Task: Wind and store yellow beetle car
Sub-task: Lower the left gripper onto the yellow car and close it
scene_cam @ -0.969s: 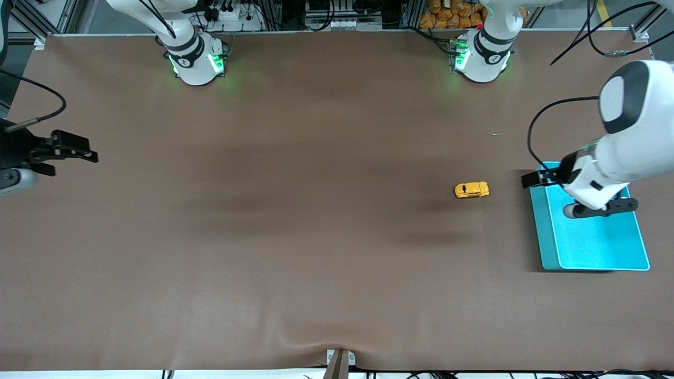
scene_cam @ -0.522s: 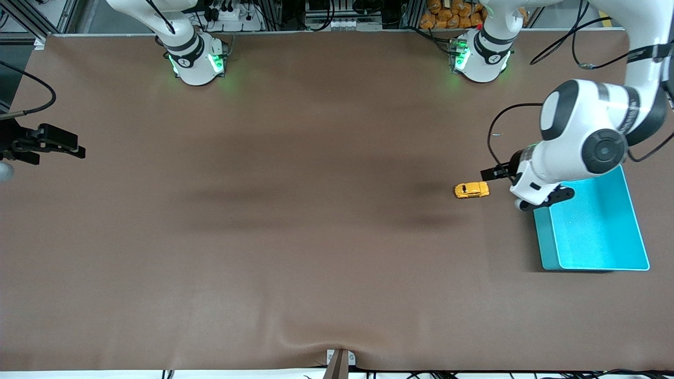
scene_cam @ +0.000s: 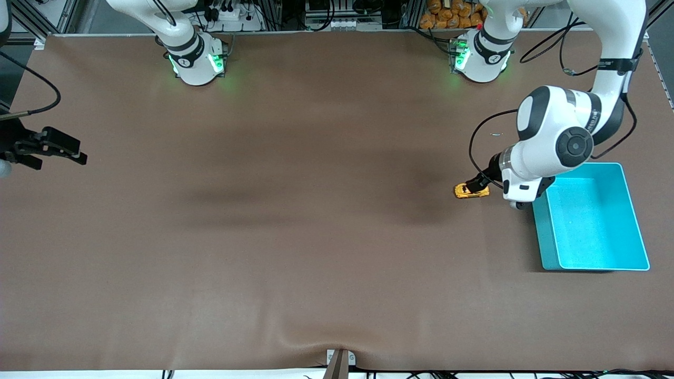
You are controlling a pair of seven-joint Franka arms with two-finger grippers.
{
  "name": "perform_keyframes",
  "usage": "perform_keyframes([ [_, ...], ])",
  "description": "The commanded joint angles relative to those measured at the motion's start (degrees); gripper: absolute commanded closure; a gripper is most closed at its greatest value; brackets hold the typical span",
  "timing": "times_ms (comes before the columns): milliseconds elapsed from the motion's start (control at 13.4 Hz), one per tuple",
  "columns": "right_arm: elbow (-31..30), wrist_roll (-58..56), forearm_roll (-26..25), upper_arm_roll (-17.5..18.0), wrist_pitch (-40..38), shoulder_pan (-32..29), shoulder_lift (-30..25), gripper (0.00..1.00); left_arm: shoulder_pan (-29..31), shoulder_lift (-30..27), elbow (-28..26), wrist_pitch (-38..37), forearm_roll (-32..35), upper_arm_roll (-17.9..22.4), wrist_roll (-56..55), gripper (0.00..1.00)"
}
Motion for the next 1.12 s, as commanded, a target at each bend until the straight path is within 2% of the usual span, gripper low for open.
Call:
perform_keyframes([
  [0, -5.7, 1.2, -1.0, -0.2, 1.4, 0.6, -4.0, 0.0, 0.3, -3.4, -6.8, 8.4, -1.1, -0.4, -7.5, 0.0],
  [224, -7.7, 1.2, -1.0, -0.2, 1.2, 0.2, -5.9, 0.0, 0.7, -2.7, -9.5, 14.2, -1.1, -0.4, -13.2, 0.0],
  [447, -7.7, 1.3, -1.0, -0.1, 0.8, -0.7, -6.2, 0.0, 0.7, -1.0, -9.6, 17.8, -1.1, -0.3, -24.2, 0.0],
  [671, -8.4, 1.8, -3.8, 3.6, 0.8, -2.9, -8.0, 0.0, 0.5, 0.9, -11.0, 19.8, -1.1, -0.3, -30.0, 0.0],
  [1043, -11.4, 3.0, -4.6, 4.0, 1.4, -3.4, -10.9, 0.0, 0.2, 4.7, -11.5, 24.9, -0.2, -0.2, -39.5, 0.0],
])
